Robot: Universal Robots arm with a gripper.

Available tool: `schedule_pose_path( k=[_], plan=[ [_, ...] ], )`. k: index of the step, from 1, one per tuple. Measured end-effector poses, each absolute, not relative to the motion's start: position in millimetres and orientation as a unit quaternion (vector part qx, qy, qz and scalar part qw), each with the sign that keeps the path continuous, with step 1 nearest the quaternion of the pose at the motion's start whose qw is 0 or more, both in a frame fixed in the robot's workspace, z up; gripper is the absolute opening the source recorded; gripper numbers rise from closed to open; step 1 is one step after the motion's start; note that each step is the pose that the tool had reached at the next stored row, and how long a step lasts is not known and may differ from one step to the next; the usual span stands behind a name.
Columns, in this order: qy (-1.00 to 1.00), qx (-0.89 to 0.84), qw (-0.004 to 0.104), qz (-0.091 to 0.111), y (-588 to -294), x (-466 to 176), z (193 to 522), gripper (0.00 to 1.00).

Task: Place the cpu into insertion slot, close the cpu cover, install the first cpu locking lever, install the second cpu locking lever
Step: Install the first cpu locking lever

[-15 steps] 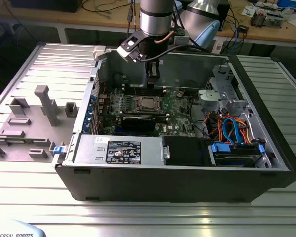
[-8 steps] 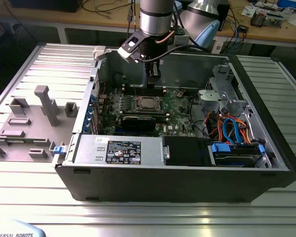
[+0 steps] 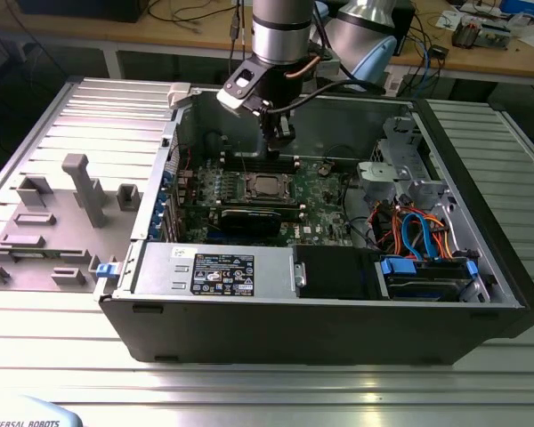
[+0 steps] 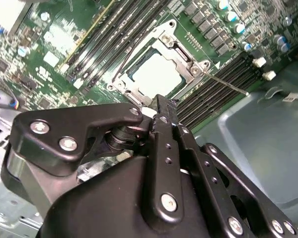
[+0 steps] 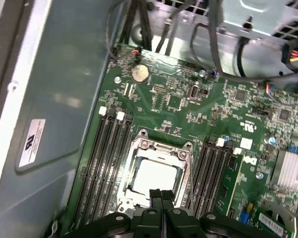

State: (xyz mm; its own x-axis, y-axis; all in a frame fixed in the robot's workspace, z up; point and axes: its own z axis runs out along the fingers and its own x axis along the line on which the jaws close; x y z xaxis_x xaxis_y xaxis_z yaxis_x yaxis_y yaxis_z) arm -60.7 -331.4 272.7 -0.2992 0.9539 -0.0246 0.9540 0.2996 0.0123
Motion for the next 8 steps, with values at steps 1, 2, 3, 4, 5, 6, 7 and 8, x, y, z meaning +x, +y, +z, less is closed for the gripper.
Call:
schedule_pose_path(
  k=[1,2,3,4,5,6,7,8],
  plan=[
    [0.812,0.584,0.014,-0.002,-331.4,-60.7,272.7,0.11],
    [0.821,0.571,0.014,-0.002,-331.4,-60.7,272.7,0.11],
    [0.830,0.557,0.014,-0.002,-331.4,-60.7,272.7,0.11],
    [0.835,0.549,0.014,-0.002,-331.4,-60.7,272.7,0.11],
    [0.844,0.536,0.014,-0.001,-331.4,-60.7,272.7,0.11],
    [0.849,0.528,0.014,-0.001,-331.4,-60.7,272.7,0.11],
    [0.854,0.520,0.014,-0.001,-331.4,-60.7,272.7,0.11],
    [0.859,0.511,0.014,-0.001,-331.4,-60.7,272.7,0.11]
  ],
)
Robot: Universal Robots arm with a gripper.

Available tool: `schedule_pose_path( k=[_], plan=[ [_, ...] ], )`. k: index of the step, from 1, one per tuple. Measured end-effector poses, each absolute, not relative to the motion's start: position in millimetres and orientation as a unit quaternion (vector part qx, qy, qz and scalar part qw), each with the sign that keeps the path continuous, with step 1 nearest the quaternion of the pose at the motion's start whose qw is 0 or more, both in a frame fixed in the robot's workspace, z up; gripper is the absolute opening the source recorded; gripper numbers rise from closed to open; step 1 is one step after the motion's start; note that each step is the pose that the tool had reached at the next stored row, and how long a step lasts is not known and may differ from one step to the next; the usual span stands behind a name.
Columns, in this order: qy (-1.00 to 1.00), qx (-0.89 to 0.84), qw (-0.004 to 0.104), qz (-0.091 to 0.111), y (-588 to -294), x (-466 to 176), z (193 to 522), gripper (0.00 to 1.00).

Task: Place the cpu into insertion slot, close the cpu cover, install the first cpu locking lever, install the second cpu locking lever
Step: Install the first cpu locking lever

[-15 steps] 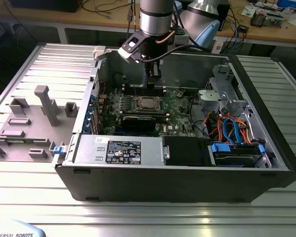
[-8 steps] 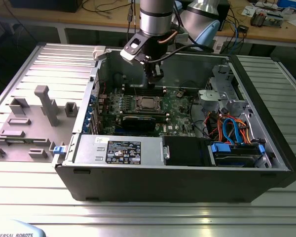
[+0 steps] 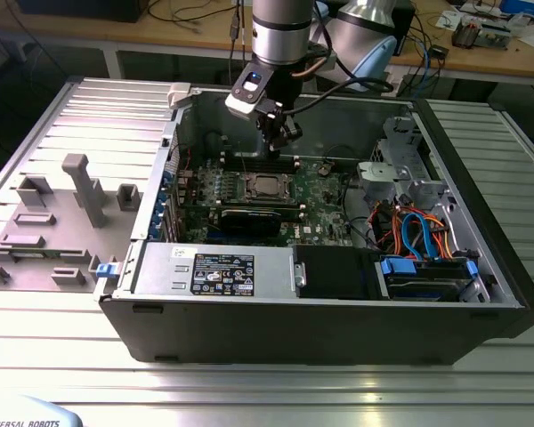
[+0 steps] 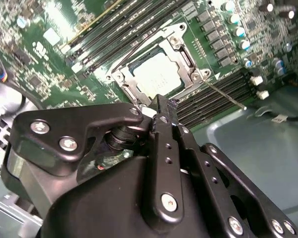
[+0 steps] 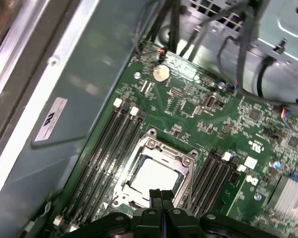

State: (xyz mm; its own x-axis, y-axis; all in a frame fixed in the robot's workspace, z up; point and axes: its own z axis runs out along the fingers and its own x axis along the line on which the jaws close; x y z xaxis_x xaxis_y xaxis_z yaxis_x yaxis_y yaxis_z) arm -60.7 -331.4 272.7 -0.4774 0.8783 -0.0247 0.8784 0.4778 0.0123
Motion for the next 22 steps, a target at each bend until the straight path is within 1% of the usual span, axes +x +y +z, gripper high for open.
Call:
schedule_pose_path(
  k=[8,22],
  plan=[
    [0.864,0.504,0.014,-0.001,-331.4,-61.4,272.7,0.11],
    [0.923,0.385,0.014,0.001,-331.4,-61.5,272.7,0.11]
  ],
)
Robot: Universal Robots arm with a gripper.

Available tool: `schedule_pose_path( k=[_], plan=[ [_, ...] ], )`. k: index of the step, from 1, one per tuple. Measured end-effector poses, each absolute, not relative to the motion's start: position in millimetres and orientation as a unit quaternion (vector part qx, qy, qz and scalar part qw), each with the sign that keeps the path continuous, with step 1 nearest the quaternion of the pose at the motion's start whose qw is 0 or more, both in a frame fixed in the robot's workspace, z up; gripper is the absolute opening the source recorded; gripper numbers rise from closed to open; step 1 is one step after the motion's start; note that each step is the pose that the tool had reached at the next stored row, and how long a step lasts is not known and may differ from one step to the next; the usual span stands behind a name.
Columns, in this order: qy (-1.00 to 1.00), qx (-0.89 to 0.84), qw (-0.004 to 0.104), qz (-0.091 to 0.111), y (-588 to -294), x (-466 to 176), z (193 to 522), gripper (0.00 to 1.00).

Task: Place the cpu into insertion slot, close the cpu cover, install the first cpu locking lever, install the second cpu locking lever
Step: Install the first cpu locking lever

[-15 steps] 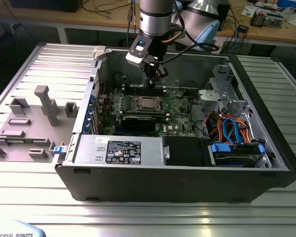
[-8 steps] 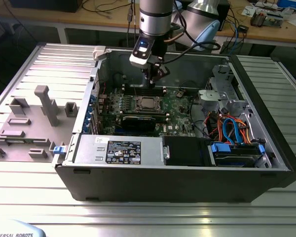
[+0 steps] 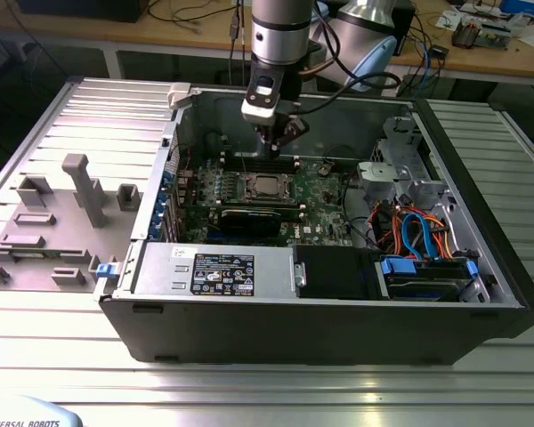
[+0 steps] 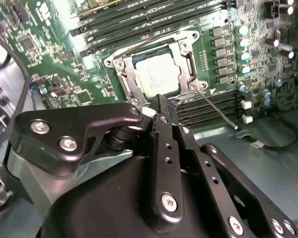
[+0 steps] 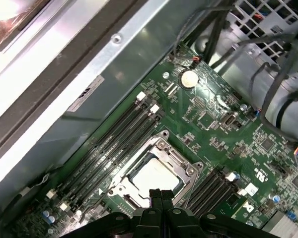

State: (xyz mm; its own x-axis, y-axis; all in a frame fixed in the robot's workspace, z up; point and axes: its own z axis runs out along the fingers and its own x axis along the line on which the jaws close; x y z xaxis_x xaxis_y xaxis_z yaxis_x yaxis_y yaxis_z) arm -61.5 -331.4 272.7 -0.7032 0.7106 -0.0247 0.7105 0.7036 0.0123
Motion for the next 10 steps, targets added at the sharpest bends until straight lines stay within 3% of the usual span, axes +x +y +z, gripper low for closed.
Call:
schedule_pose_path(
  k=[10],
  plan=[
    [0.960,0.278,0.014,0.002,-331.4,-61.5,272.7,0.11]
  ],
)
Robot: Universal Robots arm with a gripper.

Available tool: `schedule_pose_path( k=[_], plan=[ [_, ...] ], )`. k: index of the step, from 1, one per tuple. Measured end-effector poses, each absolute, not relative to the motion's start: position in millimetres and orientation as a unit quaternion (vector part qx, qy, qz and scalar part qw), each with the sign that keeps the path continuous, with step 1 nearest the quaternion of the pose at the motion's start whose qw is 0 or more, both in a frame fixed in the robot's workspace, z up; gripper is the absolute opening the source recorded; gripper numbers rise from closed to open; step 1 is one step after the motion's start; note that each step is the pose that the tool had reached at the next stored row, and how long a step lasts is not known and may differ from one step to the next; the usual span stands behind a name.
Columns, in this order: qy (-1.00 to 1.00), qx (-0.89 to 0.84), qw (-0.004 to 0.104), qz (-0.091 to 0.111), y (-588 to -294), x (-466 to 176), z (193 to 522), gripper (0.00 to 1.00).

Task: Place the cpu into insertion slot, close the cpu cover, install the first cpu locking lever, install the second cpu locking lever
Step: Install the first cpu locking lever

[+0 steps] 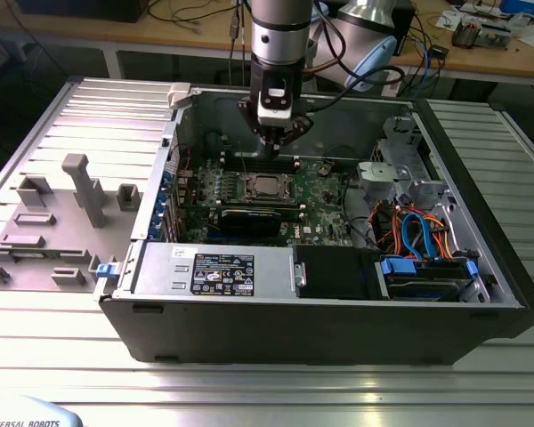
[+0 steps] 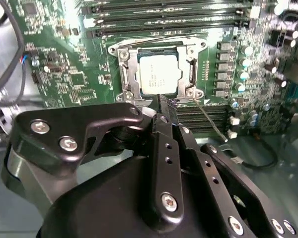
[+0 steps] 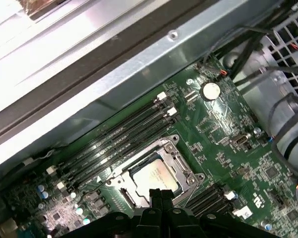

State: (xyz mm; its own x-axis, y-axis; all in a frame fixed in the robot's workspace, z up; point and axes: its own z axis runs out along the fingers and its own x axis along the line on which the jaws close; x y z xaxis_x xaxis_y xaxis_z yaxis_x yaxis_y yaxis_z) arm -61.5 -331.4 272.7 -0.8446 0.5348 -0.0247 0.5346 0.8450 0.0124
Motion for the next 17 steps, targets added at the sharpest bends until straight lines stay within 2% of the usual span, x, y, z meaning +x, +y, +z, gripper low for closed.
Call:
schedule_pose_path(
  k=[10,17],
  plan=[
    [0.989,0.149,0.013,0.004,-331.4,-61.5,272.7,0.11],
    [0.989,0.148,0.013,0.004,-331.4,-61.5,272.7,0.11]
  ],
)
